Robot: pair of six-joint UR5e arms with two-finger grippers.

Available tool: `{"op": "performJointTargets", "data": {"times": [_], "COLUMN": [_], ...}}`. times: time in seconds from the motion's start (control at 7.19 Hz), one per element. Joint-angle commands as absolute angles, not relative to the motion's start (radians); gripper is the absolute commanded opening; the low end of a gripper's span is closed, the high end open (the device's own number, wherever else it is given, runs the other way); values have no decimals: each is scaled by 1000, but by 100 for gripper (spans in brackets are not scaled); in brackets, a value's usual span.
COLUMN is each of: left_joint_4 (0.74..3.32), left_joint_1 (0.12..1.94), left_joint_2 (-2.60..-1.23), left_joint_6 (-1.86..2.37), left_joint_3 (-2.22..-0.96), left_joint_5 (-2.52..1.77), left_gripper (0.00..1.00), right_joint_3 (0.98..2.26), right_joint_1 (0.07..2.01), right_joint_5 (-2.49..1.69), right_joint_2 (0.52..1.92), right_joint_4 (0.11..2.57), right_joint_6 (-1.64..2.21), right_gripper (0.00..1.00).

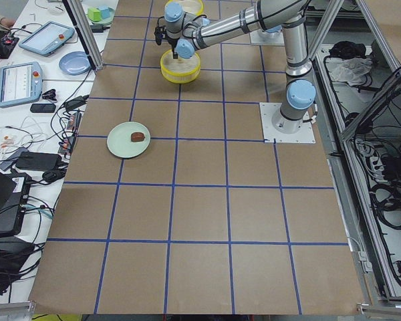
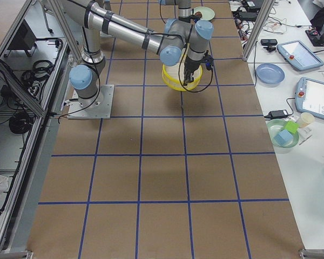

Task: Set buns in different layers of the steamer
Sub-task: 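Set the top tier back with the right gripper while the left grasps the brown bun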

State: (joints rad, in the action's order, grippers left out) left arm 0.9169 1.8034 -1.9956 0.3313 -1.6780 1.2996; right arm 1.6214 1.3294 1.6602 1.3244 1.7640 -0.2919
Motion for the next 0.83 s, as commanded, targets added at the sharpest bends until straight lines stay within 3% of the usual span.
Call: {"op": "performJointTargets", "data": {"times": [0.0, 0.7], "left_joint_4": [1003, 988], "left_joint_1": [1741, 1345], "left_joint_2": [-1967, -1953], "left_joint_6": [153, -69], "left_joint_3": [-1666, -1642], "left_joint_5": [1486, 1588], "left_gripper": [100, 100], "right_joint_3": [1621, 1620], "right_joint_1": [1341, 1748], "right_joint_5": [1660, 1604], "right_joint_2": [1313, 1302], "right_joint_4": [1779, 1786], "right_joint_6": [-282, 301], "right_gripper": [0, 0]}}
